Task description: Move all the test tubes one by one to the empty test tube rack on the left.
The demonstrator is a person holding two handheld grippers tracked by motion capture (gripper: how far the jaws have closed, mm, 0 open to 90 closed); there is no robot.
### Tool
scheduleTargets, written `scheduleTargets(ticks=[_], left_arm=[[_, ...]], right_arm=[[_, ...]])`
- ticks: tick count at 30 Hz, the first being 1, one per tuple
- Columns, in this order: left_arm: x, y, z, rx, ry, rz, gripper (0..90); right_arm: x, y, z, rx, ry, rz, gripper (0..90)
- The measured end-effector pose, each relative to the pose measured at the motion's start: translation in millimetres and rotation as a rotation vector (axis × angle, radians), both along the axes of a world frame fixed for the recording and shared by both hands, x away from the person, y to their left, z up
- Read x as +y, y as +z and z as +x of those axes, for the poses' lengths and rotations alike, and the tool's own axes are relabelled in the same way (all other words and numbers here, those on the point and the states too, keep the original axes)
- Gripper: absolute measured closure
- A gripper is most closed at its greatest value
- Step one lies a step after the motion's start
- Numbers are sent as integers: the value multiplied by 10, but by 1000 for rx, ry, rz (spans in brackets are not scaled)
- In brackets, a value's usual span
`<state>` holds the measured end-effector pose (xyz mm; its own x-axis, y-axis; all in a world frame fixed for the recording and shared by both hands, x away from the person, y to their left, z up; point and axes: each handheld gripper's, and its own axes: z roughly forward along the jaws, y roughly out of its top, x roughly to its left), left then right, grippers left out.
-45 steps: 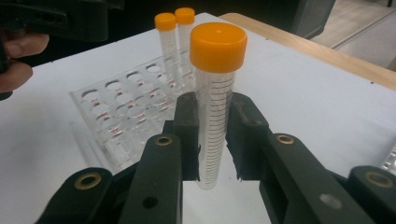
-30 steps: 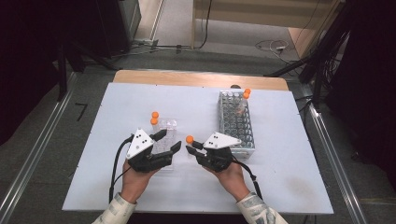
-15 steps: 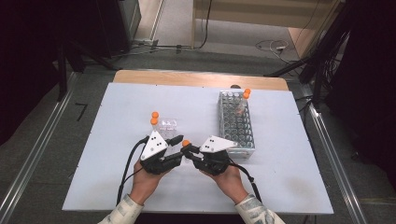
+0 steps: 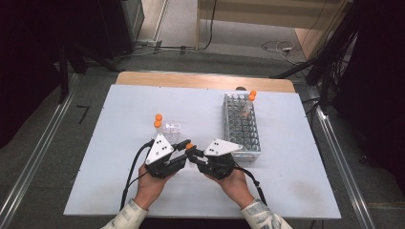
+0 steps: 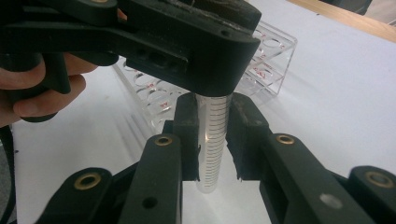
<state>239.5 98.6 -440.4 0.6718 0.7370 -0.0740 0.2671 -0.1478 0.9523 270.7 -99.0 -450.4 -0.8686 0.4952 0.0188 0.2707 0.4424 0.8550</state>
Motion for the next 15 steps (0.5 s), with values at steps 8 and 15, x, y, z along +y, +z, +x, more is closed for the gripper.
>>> scheduleTargets(ticks=[8,15], left_arm=[[56,97,24,-6,12,-26,703],[175,234,48,-22,38,-62,703]], right_arm=[[-67,48,13,26,-8,6,391],[-193,111,17,25,-43,28,328]])
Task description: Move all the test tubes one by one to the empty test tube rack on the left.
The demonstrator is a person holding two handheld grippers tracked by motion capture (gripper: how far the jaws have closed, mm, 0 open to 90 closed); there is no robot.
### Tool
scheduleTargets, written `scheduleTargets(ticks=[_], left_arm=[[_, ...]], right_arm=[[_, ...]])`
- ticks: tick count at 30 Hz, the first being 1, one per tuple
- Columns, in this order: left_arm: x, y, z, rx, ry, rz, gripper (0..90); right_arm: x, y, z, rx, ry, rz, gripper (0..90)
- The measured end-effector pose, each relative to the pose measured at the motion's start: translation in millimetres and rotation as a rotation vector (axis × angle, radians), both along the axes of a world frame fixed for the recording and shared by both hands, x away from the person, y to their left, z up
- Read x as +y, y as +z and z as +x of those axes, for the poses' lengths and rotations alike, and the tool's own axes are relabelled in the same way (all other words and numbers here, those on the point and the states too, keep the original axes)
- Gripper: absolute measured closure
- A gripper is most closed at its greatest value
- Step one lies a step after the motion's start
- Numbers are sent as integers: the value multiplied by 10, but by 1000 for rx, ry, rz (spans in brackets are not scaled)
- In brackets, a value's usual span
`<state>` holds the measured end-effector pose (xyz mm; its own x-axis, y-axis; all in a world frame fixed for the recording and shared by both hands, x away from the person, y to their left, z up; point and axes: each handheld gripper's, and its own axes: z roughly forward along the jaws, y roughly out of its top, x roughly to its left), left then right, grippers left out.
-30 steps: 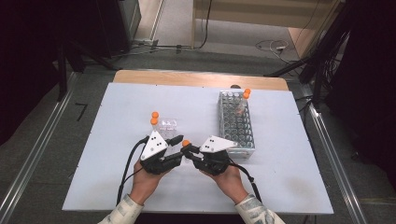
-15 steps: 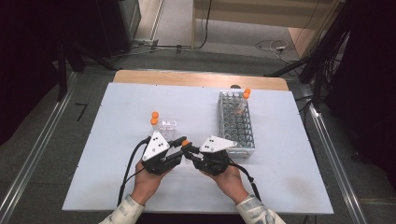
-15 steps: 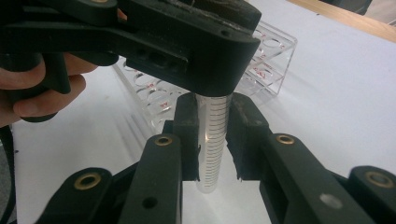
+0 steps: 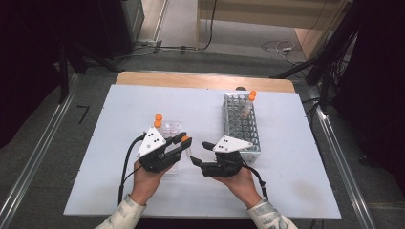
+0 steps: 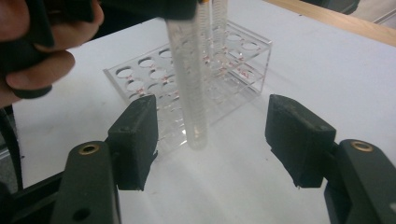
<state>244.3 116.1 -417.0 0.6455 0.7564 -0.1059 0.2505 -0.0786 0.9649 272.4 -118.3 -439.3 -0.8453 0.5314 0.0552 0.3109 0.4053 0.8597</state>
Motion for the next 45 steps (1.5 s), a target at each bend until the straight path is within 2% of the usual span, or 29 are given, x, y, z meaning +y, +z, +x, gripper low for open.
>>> scheduleTargets(ticks=[10,17,22,27,32,36,45], left_arm=[[297,185,9,-29,92,-8,703],[499,196,54,-41,174,-9,703],[599,193,88,-48,221,10,703],[649,161,127,-49,260,38,703],[655,125,158,-53,279,55,703],[628,79,180,-45,283,86,702],[546,-174,202,-13,296,149,700]], right_arm=[[-61,18,8,0,-25,12,324],[-78,9,13,0,-30,9,324],[-87,4,16,-2,-34,12,324],[-95,-1,14,2,-36,12,325],[-102,7,9,-1,-35,15,326],[-106,6,7,-1,-35,16,327],[-109,0,0,-2,-34,15,327]])
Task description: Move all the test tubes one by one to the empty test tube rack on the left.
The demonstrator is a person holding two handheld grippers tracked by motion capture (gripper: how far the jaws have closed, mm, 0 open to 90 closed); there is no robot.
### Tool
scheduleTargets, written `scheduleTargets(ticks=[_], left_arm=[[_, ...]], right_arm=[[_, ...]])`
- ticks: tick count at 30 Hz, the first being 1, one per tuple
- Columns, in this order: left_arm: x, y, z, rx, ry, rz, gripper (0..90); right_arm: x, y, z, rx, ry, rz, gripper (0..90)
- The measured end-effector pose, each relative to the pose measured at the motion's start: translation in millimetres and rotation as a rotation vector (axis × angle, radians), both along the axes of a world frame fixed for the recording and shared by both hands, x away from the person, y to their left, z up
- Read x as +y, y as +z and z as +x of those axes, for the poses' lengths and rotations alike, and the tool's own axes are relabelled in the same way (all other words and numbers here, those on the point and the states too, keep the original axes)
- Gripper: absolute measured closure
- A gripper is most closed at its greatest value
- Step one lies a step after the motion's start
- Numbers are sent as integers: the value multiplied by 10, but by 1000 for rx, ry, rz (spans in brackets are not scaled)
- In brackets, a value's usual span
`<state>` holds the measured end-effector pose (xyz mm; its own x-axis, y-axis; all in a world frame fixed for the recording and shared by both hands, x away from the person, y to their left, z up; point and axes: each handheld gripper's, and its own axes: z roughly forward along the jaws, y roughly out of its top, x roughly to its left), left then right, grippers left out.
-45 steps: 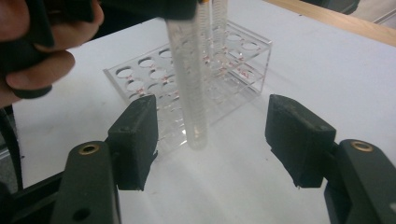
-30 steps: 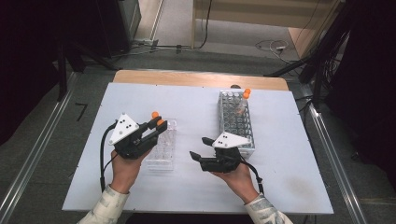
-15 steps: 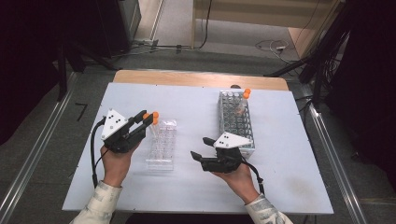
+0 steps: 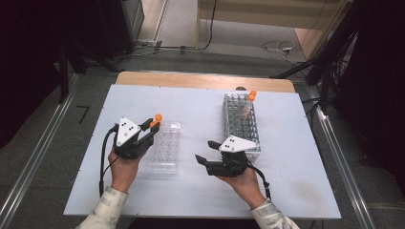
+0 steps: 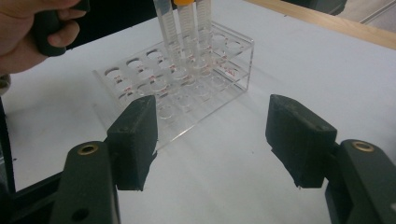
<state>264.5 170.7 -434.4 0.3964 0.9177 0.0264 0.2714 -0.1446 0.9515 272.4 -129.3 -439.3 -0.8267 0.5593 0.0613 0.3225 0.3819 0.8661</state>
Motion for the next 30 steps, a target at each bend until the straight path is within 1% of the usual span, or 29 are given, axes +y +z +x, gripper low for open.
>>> scheduleTargets(ticks=[3,5,6,9,13,16,18,19,20,21,24,26,28,30], left_arm=[[-24,-52,-2,4,3,10,697],[-43,-71,-1,9,4,31,693],[-49,-77,0,11,1,30,689],[-55,-82,3,15,-7,20,622],[-56,-80,2,22,-14,6,573],[-54,-72,-7,22,-8,-11,490],[-54,-63,-18,27,5,-33,387],[-50,-56,-26,34,4,-52,336],[-50,-50,-33,38,1,-73,309],[-48,-43,-44,37,-1,-79,278],[-48,-30,-81,32,3,-82,236],[-39,-26,-106,34,5,-90,225],[-23,-22,-137,27,5,-105,223],[-11,-15,-163,19,6,-111,223]], right_arm=[[3,-5,-1,2,1,0,327],[6,-7,0,2,2,-1,327],[8,-9,0,3,2,-1,327],[11,-11,-1,3,2,-1,327],[6,-8,1,1,0,-1,326],[-9,2,2,-1,-8,4,327],[-25,13,9,-8,-14,6,326],[-38,19,14,-14,-17,4,326],[-50,26,21,-20,-24,1,326],[-69,36,30,-21,-34,-1,326],[-161,73,87,-22,-74,10,327],[-241,108,136,-32,-110,16,327],[-327,146,187,-41,-148,21,328],[-409,178,250,-69,-192,11,336]])
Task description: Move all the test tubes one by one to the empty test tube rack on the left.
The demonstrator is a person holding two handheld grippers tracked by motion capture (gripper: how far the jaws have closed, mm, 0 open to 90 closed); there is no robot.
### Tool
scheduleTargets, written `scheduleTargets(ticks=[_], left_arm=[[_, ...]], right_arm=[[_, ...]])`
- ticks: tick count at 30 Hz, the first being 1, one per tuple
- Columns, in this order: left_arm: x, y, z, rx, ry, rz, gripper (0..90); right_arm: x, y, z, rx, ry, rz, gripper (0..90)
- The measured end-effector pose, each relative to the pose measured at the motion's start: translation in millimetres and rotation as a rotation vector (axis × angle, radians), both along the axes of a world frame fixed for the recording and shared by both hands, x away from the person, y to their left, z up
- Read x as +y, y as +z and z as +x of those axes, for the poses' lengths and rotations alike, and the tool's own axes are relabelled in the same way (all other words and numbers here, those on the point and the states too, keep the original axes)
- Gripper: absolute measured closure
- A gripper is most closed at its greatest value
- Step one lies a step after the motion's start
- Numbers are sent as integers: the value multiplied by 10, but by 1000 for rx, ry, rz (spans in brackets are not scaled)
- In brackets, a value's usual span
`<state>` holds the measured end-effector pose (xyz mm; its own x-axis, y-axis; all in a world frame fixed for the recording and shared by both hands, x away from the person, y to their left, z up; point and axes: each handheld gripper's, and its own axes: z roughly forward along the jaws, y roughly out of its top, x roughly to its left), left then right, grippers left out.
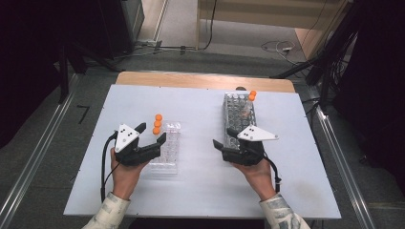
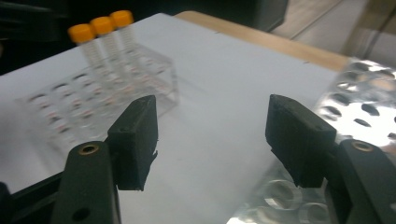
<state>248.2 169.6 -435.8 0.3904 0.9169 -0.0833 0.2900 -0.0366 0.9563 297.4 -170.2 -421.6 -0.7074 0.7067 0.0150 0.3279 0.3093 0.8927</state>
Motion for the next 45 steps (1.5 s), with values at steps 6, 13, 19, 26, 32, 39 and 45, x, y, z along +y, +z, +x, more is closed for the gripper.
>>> scheduleTargets(ticks=[6,13,19,26,32,39,45], left_arm=[[15,-10,-36,0,0,8,224],[35,-22,-50,2,-4,5,223],[38,-21,-48,2,-8,3,224],[43,-21,-63,1,-12,-2,224],[68,-47,-54,9,-9,-6,224],[78,-57,-43,13,-10,-6,224],[74,-56,-47,12,-13,-8,224]], right_arm=[[-177,50,230,-32,-122,0,350],[-292,82,475,-70,-211,-37,374],[-409,35,733,-57,-276,-49,401],[-509,-122,1050,-18,-336,-58,443],[-511,-217,1225,-13,-355,-63,475],[-523,-263,1359,-9,-375,-67,564],[-551,-320,1402,7,-383,-79,637]])
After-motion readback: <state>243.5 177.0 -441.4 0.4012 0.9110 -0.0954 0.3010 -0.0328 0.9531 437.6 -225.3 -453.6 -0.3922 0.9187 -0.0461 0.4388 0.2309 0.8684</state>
